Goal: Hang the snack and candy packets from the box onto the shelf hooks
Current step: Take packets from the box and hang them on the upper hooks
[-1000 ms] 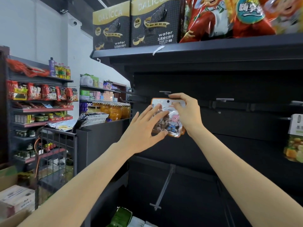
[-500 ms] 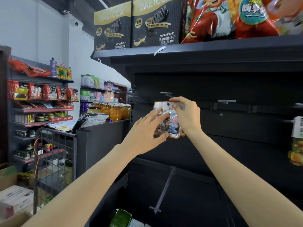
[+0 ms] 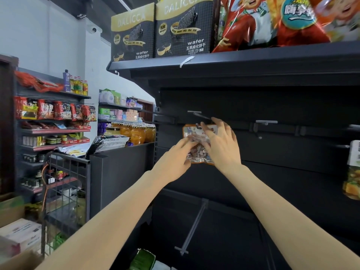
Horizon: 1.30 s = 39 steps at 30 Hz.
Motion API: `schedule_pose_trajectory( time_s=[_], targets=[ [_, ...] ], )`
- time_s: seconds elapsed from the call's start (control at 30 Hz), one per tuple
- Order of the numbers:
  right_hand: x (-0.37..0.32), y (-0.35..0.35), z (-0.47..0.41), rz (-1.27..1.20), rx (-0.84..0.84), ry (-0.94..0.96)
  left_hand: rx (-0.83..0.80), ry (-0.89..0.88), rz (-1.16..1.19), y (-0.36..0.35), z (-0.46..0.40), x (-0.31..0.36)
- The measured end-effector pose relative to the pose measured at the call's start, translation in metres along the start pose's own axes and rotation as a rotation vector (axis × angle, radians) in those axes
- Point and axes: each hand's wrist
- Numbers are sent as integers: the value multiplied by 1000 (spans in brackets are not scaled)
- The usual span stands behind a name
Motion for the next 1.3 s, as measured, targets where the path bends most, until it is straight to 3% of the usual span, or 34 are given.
schedule_pose_trajectory(
  time_s=[0.23, 0.37, 0.53, 0.8, 0.93, 1.13, 1.3],
  targets=[
    [-9, 4, 16, -209, 213, 106, 244, 155, -82, 16, -1, 15],
    [-22, 8, 31, -433, 17, 91, 348, 223, -216, 28, 15, 25],
    [-63, 3, 61, -609, -225, 111, 332, 266, -423, 41, 75, 23],
    [-202, -63, 137, -693, -554, 189, 336, 686, -164, 55, 256, -66],
    [-290, -123, 183, -673, -816, 180, 235, 893, 0, 60, 359, -127],
    [-390, -219, 268, -574, -1215, 115, -24, 1135, -2, 53, 489, -188],
    [-427, -290, 324, -343, -1421, 184, -435, 1186, 110, 26, 560, -226]
  ],
)
Point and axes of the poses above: each hand's wrist, its own z-axis away from the middle knuckle, its own y-axis out of the back of the hand, x = y × z, and after that the axes turned 15 degrees about -y, right-handed
